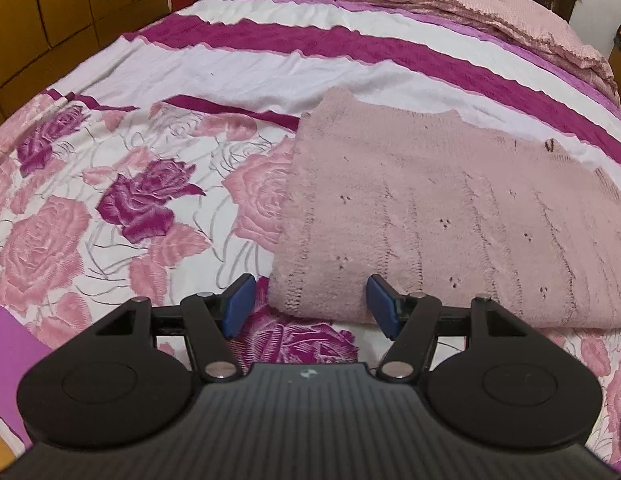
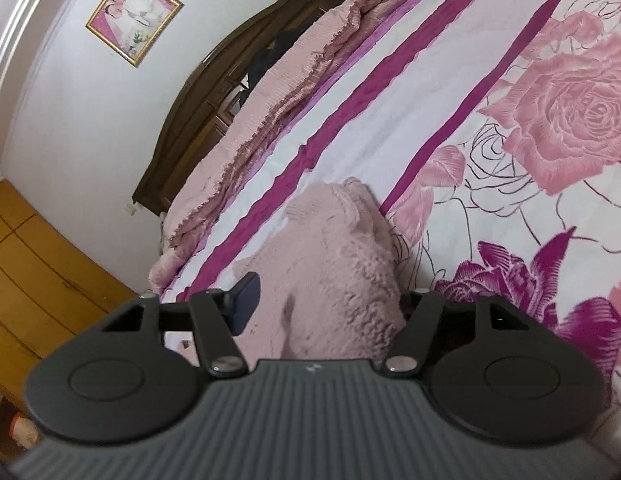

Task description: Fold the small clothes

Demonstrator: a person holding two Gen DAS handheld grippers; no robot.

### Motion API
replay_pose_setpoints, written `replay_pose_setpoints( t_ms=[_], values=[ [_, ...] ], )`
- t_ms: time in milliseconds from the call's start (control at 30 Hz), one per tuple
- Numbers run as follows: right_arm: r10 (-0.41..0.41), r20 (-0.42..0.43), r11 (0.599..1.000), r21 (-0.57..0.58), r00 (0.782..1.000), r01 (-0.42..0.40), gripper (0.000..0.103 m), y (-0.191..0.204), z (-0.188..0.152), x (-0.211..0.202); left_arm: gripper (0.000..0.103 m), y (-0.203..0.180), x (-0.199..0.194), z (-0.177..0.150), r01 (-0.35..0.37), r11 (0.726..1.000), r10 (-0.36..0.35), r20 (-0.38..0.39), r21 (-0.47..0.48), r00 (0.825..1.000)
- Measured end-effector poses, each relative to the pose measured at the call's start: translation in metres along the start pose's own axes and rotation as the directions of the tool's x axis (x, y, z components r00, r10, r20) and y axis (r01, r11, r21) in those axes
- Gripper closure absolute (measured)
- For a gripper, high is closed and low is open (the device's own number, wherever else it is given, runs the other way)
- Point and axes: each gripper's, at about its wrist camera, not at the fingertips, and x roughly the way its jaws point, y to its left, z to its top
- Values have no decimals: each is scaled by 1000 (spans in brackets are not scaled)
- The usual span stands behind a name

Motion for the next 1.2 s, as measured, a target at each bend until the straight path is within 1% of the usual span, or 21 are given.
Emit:
replay_pose_setpoints(
  t_ms=[33, 67, 100, 133, 167, 233, 300, 467, 600, 667, 733, 800, 900, 967, 1033, 1100, 1167, 1200],
  values=[
    [-6, -2, 1000, 1, 1000, 6, 46, 1, 0, 1, 34, 1, -2, 0, -5, 1000, 5, 7, 0, 1000],
    [-23, -13, 1000, -3, 1000, 23, 60, 1, 2, 4, 34, 2, -4, 0, -7, 1000, 7, 13, 0, 1000],
    [-60, -30, 998, -12, 998, 60, 71, 2, 5, 8, 34, 4, -5, 1, -6, 1000, 6, 15, -2, 1000],
    [-95, -47, 995, -27, 994, 94, 71, 4, 5, 11, 34, 6, -7, 2, -3, 1000, 3, 16, -7, 1000],
    [-110, -54, 993, -44, 993, 107, 72, 7, 6, 13, 34, 9, -8, 2, 0, 1000, 1, 19, -14, 1000],
    [-138, -49, 986, -100, 989, 132, 73, 18, 8, 13, 34, 15, -12, 2, 1, 1000, 0, 27, -25, 1000],
    [-147, -34, 979, -149, 989, 140, 74, 32, 9, 12, 34, 22, -16, 1, 0, 999, 2, 38, -37, 999],
    [-125, 13, 959, -255, 992, 124, 74, 71, 9, 8, 34, 41, -20, 0, -7, 997, 10, 41, -71, 999],
    [-78, 31, 930, -357, 996, 84, 75, 111, 4, 3, 34, 56, -23, -1, -15, 996, 20, 50, -89, 999],
    [-45, 30, 907, -419, 999, 54, 75, 135, -3, 0, 34, 63, -24, -3, -17, 995, 22, 53, -100, 998],
    [-14, 17, 873, -486, 1000, 20, 75, 161, -13, 2, 34, 69, -25, -4, -18, 994, 24, 56, -108, 998],
    [15, -5, 823, -567, 1000, -15, 75, 188, -31, 8, 34, 75, -26, -6, -20, 993, 26, 56, -114, 998],
    [35, -70, 741, -667, 997, -73, 75, 217, -64, 25, 34, 82, -27, -9, -28, 993, 35, 56, -119, 998],
    [19, -145, 700, -705, 989, -117, 75, 225, -92, 43, 34, 88, -27, -11, -34, 992, 41, 56, -123, 998],
    [-29, -210, 674, -726, 977, -136, 75, 223, -121, 62, 34, 95, -28, -13, -37, 991, 44, 55, -132, 998],
    [-65, -248, 672, -727, 967, -141, 75, 215, -142, 75, 34, 101, -27, -15, -35, 989, 43, 52, -142, 998],
    [-56, -222, 644, -753, 973, -135, 75, 214, -152, 75, 34, 108, -27, -17, -33, 988, 41, 49, -149, 998],
    [-61, -219, 641, -757, 974, -130, 76, 217, -151, 74, 34, 111, -28, -18, -32, 988, 40, 51, -150, 998]
  ],
)
